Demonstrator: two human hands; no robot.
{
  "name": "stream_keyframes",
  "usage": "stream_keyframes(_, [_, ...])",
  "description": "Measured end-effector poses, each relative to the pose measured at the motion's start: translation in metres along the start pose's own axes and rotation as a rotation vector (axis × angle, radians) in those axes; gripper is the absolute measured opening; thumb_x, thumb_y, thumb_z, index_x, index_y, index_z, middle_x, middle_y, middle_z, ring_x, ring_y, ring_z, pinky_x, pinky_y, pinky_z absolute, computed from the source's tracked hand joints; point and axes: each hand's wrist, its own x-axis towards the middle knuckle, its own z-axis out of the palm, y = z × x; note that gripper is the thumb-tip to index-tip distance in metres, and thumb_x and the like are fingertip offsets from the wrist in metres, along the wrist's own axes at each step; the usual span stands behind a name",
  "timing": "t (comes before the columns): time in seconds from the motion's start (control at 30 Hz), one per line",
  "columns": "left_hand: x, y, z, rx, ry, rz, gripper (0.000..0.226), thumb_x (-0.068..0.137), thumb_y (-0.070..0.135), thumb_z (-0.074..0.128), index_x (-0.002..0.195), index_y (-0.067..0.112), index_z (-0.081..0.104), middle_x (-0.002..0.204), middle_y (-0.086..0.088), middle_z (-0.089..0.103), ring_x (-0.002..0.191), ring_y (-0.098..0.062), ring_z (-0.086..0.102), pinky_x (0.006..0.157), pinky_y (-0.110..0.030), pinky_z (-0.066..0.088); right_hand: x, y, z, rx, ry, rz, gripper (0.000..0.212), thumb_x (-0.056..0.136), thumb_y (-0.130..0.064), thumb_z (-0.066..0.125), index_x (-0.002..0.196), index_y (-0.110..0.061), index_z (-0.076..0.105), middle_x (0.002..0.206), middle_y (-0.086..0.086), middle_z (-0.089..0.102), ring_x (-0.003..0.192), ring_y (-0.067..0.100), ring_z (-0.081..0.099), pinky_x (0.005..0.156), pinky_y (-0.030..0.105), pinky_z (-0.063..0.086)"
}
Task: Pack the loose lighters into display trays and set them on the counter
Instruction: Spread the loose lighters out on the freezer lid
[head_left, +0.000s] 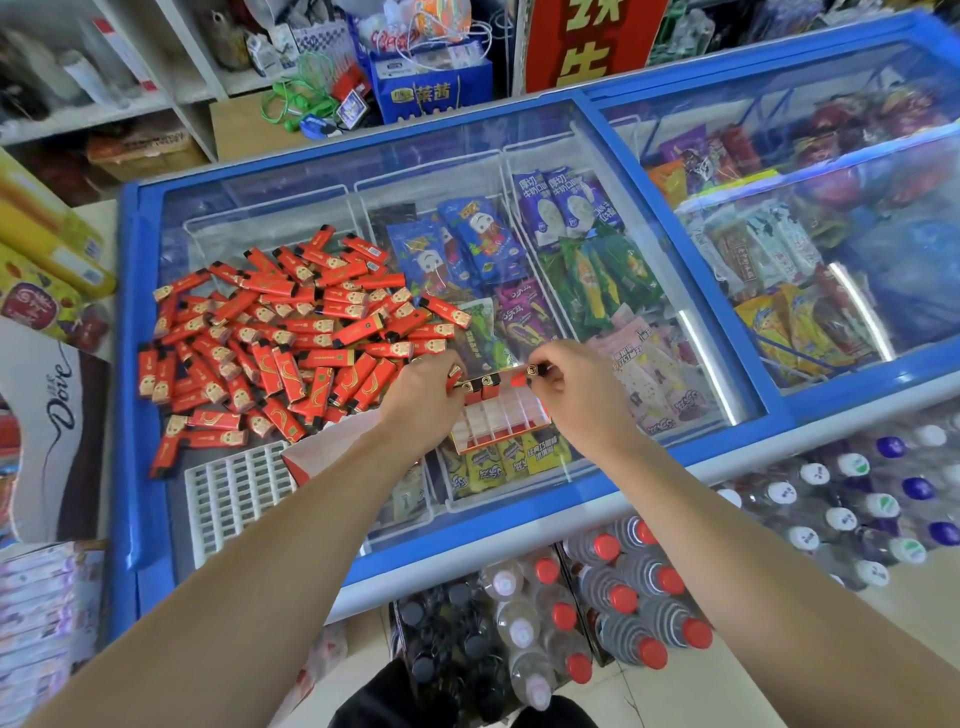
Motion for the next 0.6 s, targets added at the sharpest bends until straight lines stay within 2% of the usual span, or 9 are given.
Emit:
stream_keyframes(0.2, [0.004,-0.004,0.004,0.037,0.003,-0.02,0.015,0.098,0.014,0.058,0.111,0.021,0.063,0.099,-0.003,0.061,0.077,-0.027,0.062,0.067,-0.04,0.056,0.003,0.003,0.02,-0.162,-0.087,-0.033,0.014,0.095,-0.006,0.066,0.108,-0.006,0.07,0.11,0.004,0.059,0.083,0.016,0.065,0.083,0.033,0.058])
stream_keyframes(0.4, [0.007,-0.006,0.006,0.009,0.003,-0.003,0.017,0.098,0.013,0.057,0.113,0.017,0.062,0.095,-0.004,0.055,0.067,-0.019,0.053,0.062,-0.034,0.045,-0.001,0.001,0.029,-0.272,-0.048,-0.088,0.009,0.098,-0.009,0.061,0.104,-0.004,0.067,0.105,0.007,0.056,0.062,0.025,0.062,0.053,0.036,0.052])
stream_keyframes(0.6, [0.007,-0.005,0.004,0.0,-0.013,0.002,0.016,0.099,0.012,0.057,0.114,0.015,0.061,0.096,-0.003,0.054,0.073,-0.023,0.053,0.065,-0.034,0.044,-0.004,0.001,0.034,-0.353,0.004,-0.163,0.024,0.088,-0.002,0.073,0.11,-0.008,0.066,0.097,0.007,0.063,0.056,0.024,0.06,0.042,0.034,0.05])
